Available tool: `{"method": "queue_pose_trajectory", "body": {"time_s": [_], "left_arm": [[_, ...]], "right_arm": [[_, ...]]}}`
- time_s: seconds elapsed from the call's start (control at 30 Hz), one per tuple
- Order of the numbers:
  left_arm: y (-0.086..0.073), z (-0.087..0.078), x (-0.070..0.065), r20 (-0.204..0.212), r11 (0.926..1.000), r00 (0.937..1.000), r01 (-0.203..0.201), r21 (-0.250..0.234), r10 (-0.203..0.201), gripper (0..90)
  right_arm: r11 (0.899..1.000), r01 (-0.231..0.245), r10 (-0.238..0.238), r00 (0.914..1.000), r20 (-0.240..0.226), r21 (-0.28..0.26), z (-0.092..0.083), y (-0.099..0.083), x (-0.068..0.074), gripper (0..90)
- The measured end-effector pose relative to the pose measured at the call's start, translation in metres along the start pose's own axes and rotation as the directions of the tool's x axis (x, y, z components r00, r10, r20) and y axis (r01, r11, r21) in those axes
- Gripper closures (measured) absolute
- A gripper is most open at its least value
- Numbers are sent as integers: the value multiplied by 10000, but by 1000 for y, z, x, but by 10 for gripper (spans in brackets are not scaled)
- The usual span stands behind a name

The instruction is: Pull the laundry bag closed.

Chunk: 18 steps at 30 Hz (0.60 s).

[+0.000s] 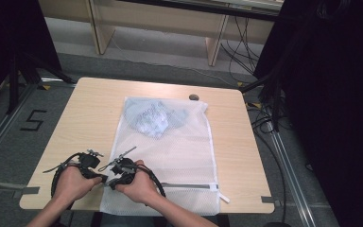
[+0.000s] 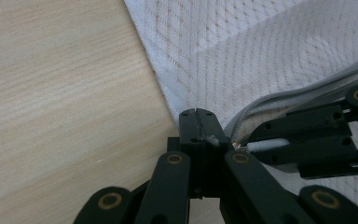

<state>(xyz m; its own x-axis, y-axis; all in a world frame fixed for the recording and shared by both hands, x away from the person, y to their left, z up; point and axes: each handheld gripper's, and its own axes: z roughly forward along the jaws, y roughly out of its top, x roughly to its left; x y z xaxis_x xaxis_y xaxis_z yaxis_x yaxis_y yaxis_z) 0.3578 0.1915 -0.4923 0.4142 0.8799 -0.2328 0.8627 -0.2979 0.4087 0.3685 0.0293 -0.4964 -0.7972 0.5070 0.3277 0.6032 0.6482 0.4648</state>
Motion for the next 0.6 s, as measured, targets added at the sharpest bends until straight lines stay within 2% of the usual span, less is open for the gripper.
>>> {"method": "queue_pose_trajectory", "body": {"time_s": [0.03,0.1,0.13,0.2,0.27,0.3,0.47,0.6], "left_arm": [[0,0,1,18,10000,10000,-55,9,55,900],[0,0,2,77,9999,9999,-123,-27,123,900],[0,0,2,58,9999,9999,-143,11,143,900],[0,0,3,86,9999,9999,-141,40,140,900],[0,-1,3,93,9999,9998,-167,45,167,900],[0,-1,3,93,9999,9998,-167,45,167,900],[0,0,3,87,9999,9998,-156,40,156,900],[0,-1,4,101,9999,9999,-132,69,131,900]], "right_arm": [[9999,-134,134,9998,-137,55,-1,0,0,871],[9998,159,-160,9998,-101,-80,-1,0,-3,871],[9998,159,-160,9998,-101,-80,-1,0,-3,871],[9999,-146,146,9997,-173,15,-4,-1,0,871],[10000,-13,11,9997,235,63,-6,-2,1,871],[10000,94,-94,9996,281,32,-6,-2,0,871],[9999,10,-15,9992,402,135,-9,-3,2,871],[9997,196,-202,9992,354,152,-10,-3,1,870]]}}
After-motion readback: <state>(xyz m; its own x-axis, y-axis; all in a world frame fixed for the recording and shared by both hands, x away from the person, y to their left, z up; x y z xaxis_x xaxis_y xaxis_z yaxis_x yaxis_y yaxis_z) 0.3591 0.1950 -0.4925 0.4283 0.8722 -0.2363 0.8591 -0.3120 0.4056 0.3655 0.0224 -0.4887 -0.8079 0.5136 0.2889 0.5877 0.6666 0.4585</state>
